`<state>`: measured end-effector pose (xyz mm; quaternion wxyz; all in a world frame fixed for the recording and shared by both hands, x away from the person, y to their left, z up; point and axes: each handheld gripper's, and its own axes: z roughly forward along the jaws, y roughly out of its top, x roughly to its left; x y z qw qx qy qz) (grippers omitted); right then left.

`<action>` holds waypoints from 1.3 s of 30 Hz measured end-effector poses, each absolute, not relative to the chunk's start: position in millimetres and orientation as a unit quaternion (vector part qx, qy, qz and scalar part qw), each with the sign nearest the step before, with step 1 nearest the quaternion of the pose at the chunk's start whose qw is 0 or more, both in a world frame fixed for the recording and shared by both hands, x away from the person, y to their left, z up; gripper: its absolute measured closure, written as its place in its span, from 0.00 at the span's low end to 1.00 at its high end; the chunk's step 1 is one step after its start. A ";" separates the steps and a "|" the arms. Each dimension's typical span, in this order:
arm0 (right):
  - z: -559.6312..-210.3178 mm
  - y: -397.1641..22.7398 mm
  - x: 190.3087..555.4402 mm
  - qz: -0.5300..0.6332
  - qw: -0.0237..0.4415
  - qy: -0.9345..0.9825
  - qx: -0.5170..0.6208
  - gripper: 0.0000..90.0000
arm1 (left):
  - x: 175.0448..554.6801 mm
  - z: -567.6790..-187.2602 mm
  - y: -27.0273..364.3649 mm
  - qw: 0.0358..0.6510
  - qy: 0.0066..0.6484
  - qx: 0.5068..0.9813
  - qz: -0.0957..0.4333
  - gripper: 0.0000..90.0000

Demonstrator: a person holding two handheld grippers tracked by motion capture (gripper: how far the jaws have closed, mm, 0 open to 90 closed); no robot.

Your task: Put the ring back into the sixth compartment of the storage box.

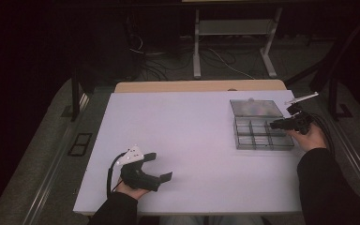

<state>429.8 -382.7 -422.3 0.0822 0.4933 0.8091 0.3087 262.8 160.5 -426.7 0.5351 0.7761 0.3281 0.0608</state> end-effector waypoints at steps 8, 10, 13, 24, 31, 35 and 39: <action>-427.0 -375.8 431.9 0.295 0.090 0.816 0.489 0.76 | 262.8 -426.7 160.5 0.535 0.328 0.776 0.061 0.00; -427.2 -375.5 431.8 0.295 0.090 0.816 0.489 0.74 | 262.7 -426.8 160.4 0.535 0.327 0.777 0.060 0.00; -426.3 -375.2 431.1 0.292 0.091 0.815 0.491 0.71 | 262.6 -427.0 160.0 0.535 0.328 0.776 0.061 0.00; -414.8 -373.6 422.0 0.305 0.090 0.807 0.498 0.63 | 261.8 -427.0 159.7 0.535 0.329 0.776 0.060 0.00; -406.2 -372.1 411.1 0.320 0.095 0.795 0.507 0.48 | 261.2 -426.6 159.4 0.537 0.328 0.775 0.059 0.00; -398.9 -371.7 400.4 0.337 0.094 0.782 0.516 0.28 | 260.8 -426.4 159.8 0.537 0.326 0.776 0.058 0.00; -395.3 -370.5 393.7 0.345 0.092 0.776 0.520 0.18 | 260.9 -426.5 159.6 0.538 0.326 0.775 0.058 0.00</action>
